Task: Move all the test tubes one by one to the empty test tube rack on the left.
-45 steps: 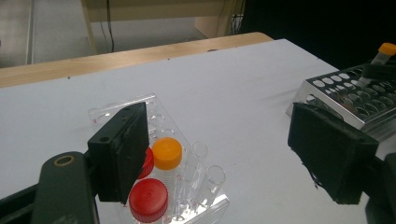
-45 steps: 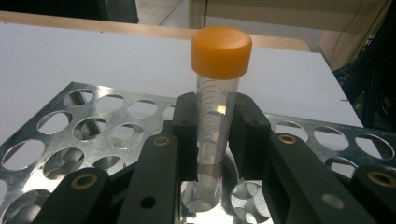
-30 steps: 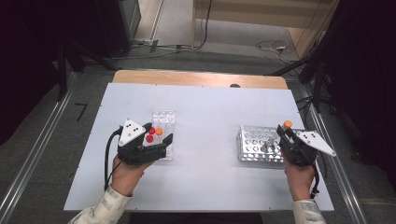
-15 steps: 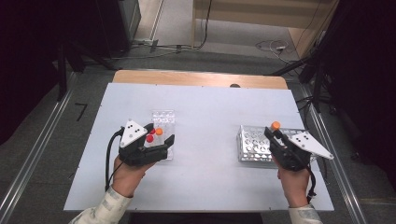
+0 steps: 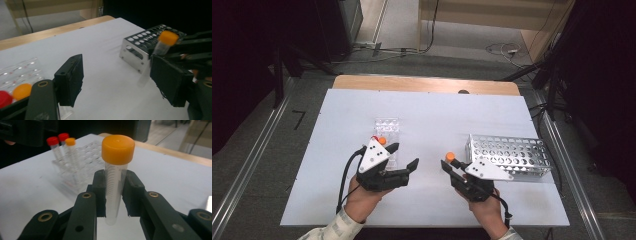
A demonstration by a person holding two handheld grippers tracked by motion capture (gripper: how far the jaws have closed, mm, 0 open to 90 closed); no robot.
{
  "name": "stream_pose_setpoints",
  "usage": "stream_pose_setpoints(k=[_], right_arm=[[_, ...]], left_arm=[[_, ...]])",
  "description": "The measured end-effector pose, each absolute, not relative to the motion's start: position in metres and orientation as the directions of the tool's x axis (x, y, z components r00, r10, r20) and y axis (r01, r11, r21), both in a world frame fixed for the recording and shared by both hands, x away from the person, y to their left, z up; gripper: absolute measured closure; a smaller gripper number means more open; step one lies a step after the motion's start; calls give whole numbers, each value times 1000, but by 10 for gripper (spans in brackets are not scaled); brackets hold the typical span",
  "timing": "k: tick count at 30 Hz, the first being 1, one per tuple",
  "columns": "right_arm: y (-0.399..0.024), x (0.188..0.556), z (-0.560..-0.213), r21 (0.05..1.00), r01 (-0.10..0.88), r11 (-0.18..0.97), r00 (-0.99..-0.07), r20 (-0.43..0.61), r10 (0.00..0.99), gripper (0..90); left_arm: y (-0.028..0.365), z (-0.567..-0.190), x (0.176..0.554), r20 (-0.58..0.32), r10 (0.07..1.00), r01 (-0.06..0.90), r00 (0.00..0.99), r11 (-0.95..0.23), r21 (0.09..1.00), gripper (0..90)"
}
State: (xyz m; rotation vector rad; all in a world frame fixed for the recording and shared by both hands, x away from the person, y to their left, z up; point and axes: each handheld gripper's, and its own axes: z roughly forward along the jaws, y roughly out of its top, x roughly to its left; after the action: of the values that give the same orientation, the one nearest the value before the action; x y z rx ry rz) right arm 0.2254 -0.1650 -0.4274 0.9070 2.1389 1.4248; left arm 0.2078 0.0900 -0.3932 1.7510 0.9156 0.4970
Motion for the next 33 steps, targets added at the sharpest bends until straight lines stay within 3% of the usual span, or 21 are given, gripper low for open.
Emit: stream_pose_setpoints(k=[4,10,22,26,29,31,33], right_arm=[[-147,221,-437,905,303,298,-735,23,678,712],[-131,214,-442,897,294,330,-769,17,639,712],[-123,211,-443,895,284,343,-789,16,614,712],[-123,211,-443,896,286,341,-791,19,612,702],[-123,210,-442,895,283,344,-798,20,603,593],[-124,210,-442,894,279,350,-801,16,598,455],[-125,211,-442,887,284,363,-801,12,598,411]], left_arm=[[78,-396,203,-85,740,332,667,-193,923,337],[68,-402,202,-77,701,324,709,-226,919,512],[63,-406,200,-55,683,305,728,-251,919,688],[63,-405,199,-44,687,297,726,-255,920,701],[66,-403,199,-47,693,294,720,-243,924,704],[72,-400,200,-55,700,293,712,-226,929,706],[79,-395,201,-61,710,294,702,-211,932,706]])
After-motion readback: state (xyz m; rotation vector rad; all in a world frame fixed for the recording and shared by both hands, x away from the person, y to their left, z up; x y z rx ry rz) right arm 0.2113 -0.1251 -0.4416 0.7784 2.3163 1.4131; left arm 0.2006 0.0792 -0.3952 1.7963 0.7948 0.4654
